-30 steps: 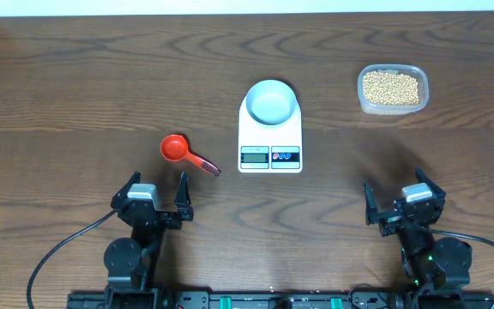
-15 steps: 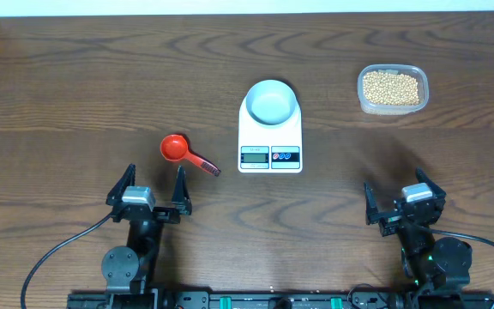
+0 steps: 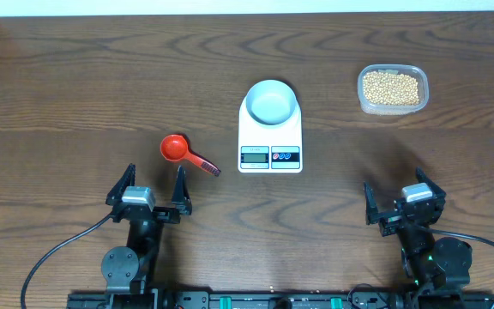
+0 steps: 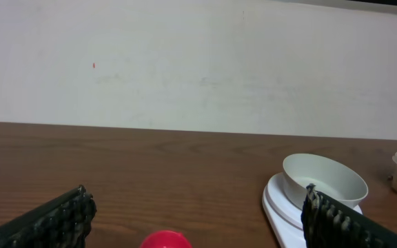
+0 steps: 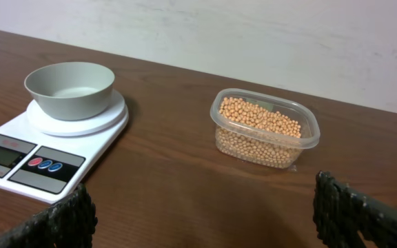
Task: Scoop item into bowl and weigh 50g on scale
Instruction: 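Reach the left gripper to the red scoop and grasp its cup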
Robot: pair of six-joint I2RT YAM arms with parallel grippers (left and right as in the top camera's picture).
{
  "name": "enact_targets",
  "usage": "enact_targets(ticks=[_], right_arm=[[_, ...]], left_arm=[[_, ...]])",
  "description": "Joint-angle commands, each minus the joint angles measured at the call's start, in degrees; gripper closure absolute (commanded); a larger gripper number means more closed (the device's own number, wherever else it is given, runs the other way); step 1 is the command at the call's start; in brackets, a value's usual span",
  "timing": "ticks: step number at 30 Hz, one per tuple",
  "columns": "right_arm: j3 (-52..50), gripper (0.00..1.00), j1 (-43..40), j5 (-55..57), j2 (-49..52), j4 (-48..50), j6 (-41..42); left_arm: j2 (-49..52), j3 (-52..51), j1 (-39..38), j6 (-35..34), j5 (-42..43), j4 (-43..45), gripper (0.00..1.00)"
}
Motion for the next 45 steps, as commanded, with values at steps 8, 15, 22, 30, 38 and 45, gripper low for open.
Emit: enact_targets(ticks=[8, 15, 22, 30, 38, 45], right_arm=[[-0.3, 0.01, -0.3, 0.2, -0.3, 0.1, -0.4], [-0.3, 0.01, -0.3, 0.2, -0.3, 0.1, -0.4], [-0.3, 0.01, -0.3, 0.2, -0.3, 0.1, -0.4], [-0.3, 0.01, -0.3, 0.2, -0.3, 0.1, -0.4], [-0.3, 0.01, -0.3, 0.2, -0.3, 0.1, -0.4], [-0.3, 0.01, -0.3, 0.2, -0.3, 0.1, -0.4]], left_arm=[[-0.1, 1.9, 0.1, 0.2, -0.3, 0.3, 0.02], [2.9, 3.7, 0.1, 0.2, -0.4, 0.3, 0.02], [10.0, 8.5, 0.1, 0.6, -0.8, 0.3, 0.02], [21.1, 15.3, 0.1, 0.6, -0.8, 0.3, 0.02], [34.2, 24.7, 0.1, 0.6, -0.8, -2.6, 0.02], [40.4, 31.3, 0.1, 0.6, -0.7, -7.4, 0.02]])
